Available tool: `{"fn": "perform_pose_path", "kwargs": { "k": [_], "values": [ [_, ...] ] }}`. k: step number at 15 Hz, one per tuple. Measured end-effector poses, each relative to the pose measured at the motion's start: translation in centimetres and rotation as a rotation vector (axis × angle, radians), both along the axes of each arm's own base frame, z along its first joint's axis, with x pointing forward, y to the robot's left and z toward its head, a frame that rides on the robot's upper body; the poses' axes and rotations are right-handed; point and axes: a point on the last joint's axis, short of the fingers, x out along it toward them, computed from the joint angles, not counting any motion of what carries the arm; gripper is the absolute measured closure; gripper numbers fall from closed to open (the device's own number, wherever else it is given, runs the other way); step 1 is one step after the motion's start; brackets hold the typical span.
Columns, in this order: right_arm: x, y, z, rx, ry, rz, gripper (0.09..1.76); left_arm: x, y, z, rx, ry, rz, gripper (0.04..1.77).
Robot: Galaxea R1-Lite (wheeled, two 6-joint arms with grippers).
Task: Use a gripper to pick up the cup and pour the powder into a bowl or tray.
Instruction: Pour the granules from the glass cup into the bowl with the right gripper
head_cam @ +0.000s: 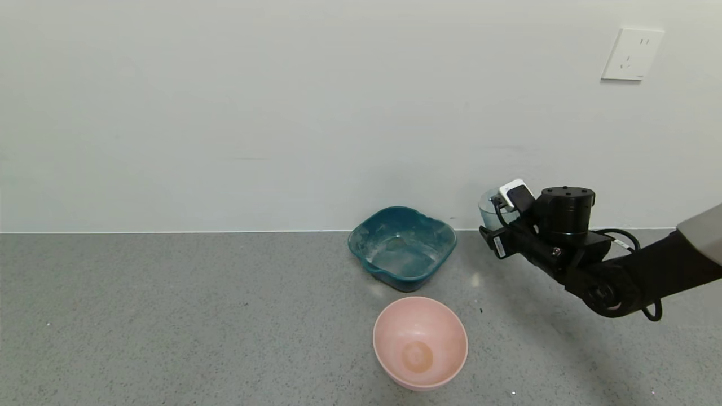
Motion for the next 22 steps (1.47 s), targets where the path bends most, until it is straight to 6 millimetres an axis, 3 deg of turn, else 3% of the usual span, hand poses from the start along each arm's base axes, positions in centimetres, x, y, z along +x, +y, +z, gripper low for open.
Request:
{"fn": "perform_pose_path", "kwargs": {
  "k": [6,14,22],
  "values": [
    [1.7,1.2,1.6,-0.200,0.021,0.060,0.47,0.0,0.0,0.0,0.000,0.000,0.000,0.05],
    [3.4,3.4,1.2,-0.481,-0.003,0.107,0.47,0.0,0.0,0.0,0.000,0.000,0.000,0.05],
    [4.0,4.2,1.0,-0.765,0.002,0.065,0.47,0.0,0.0,0.0,0.000,0.000,0.000,0.05]
  ]
}}
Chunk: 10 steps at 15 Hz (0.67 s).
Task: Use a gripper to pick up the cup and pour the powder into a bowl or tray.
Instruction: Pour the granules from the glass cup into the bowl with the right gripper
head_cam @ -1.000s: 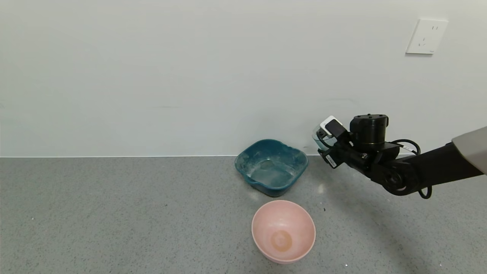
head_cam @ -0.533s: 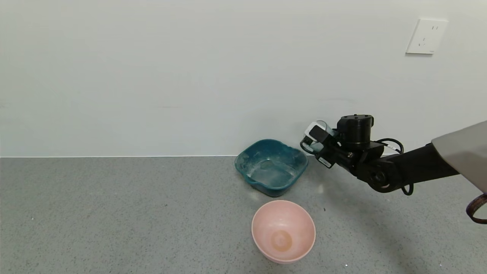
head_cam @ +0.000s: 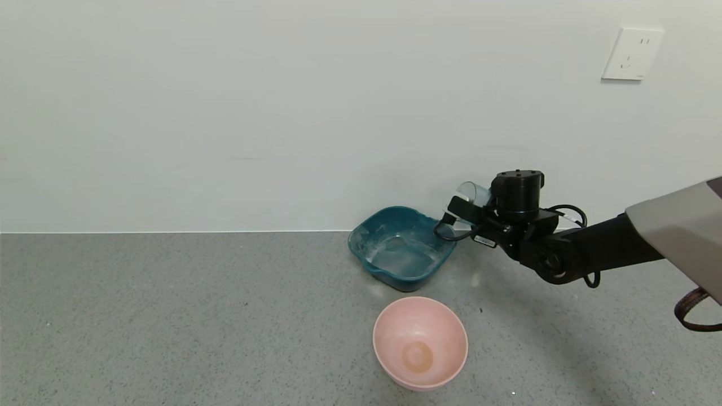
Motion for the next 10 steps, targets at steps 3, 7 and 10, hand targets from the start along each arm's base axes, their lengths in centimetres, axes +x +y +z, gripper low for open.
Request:
{"fn": "perform_pose_path", "kwargs": {
  "k": [3,7,10],
  "values": [
    [0.3,0.5,0.3,-0.086,-0.022,-0.023,0.47,0.0,0.0,0.0,0.000,0.000,0.000,0.05],
    [0.6,1.9,0.2,-0.113,-0.035,0.004,0.47,0.0,0.0,0.0,0.000,0.000,0.000,0.05],
    [0.9,2.9,0.0,-0.146,-0.043,0.029,0.47,0.0,0.0,0.0,0.000,0.000,0.000,0.05]
  ]
}}
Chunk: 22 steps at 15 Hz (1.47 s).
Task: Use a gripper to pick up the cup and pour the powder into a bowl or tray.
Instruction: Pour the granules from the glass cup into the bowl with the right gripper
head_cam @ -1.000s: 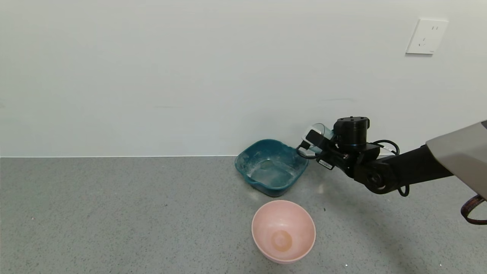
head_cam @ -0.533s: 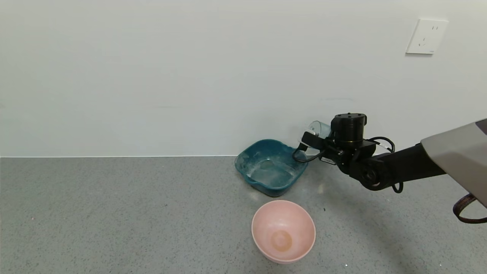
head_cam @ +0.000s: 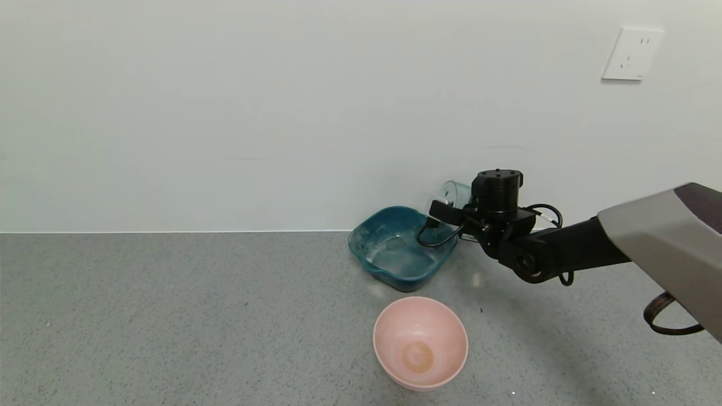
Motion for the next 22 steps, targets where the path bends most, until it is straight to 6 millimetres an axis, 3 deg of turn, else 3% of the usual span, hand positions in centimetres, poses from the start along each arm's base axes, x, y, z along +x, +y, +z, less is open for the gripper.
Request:
{"fn": "perform_pose_path", "kwargs": {
  "k": [13,22],
  "values": [
    [-0.5,2.4,-1.5,-0.240,0.039,0.056,0.47,0.0,0.0,0.0,0.000,0.000,0.000,0.05],
    [-0.5,3.5,-0.5,-0.393,0.019,0.062,0.47,0.0,0.0,0.0,0.000,0.000,-0.001,0.05]
  ]
}}
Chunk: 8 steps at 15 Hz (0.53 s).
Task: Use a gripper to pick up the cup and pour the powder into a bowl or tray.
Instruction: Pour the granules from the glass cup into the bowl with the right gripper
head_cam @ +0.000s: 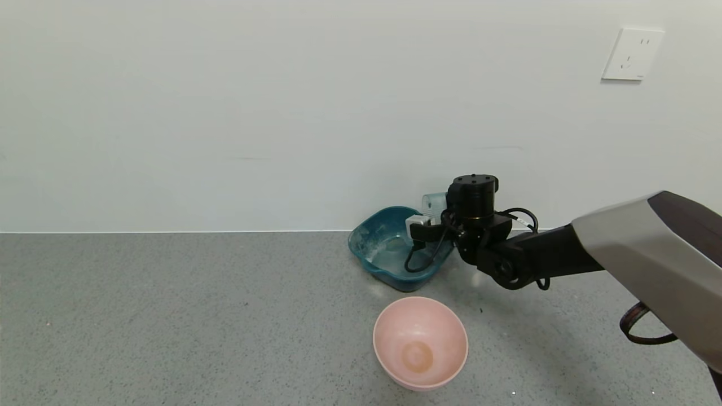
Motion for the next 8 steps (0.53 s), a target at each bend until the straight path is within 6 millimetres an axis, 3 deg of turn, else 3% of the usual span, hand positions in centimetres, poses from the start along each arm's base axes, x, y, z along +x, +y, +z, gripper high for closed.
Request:
{"fn": "perform_pose_path", "kwargs": {
  "k": [8],
  "values": [
    [-0.29,0.69,0.26,-0.129,0.003,0.007,0.48,0.00,0.00,0.00,0.000,0.000,0.000,0.05]
  ]
}}
